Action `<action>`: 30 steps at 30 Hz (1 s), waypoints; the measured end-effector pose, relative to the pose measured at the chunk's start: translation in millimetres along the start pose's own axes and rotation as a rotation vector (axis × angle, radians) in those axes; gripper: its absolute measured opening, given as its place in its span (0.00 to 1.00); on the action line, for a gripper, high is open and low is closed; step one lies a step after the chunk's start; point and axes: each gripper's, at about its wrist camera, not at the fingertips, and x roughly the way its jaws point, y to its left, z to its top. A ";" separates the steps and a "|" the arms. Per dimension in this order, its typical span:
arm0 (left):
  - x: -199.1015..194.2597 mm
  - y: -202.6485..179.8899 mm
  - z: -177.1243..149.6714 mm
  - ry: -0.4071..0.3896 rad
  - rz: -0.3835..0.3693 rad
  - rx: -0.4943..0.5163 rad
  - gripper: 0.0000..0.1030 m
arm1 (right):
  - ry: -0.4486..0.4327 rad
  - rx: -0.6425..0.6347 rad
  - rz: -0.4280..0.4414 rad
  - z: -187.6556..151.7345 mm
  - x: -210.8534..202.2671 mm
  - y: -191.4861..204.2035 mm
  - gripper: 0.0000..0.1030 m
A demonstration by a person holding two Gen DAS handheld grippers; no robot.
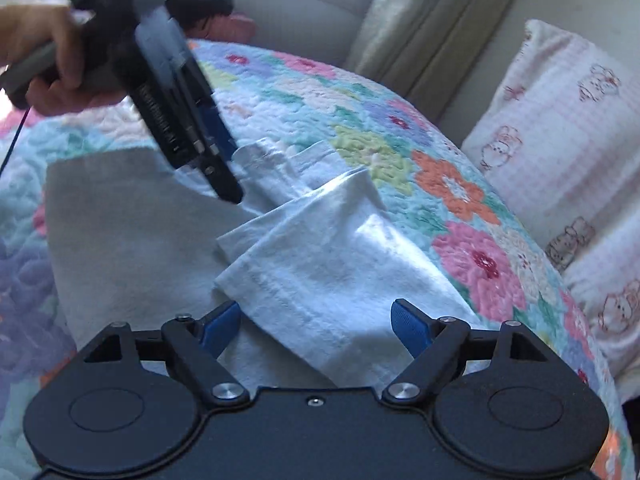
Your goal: Fold clothes
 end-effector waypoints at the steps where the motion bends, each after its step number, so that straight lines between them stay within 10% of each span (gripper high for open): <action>1: 6.0 0.8 3.6 0.003 0.038 0.025 0.64 | 0.000 -0.047 -0.021 2.8 3.9 9.2 0.83; 4: 23.3 7.6 12.5 0.034 0.095 0.072 0.64 | -0.024 -0.092 -0.041 16.7 14.9 14.8 0.84; 6: 27.4 14.4 18.2 0.029 0.045 0.046 0.47 | -0.029 -0.075 -0.020 26.3 23.5 9.2 0.80; 7: 29.4 17.7 21.1 0.027 0.020 0.032 0.24 | -0.024 -0.065 -0.009 28.2 27.2 4.2 0.69; 11: 32.7 9.6 31.2 0.023 0.038 0.056 0.12 | -0.013 0.083 0.011 31.5 32.1 -25.9 0.16; 21: 4.8 -0.4 81.2 -0.104 0.058 0.030 0.10 | -0.224 0.803 0.226 3.9 -6.8 -139.9 0.12; 30: 64.2 39.2 68.7 0.137 0.070 -0.159 0.25 | -0.238 0.838 0.176 20.7 -1.0 -159.4 0.11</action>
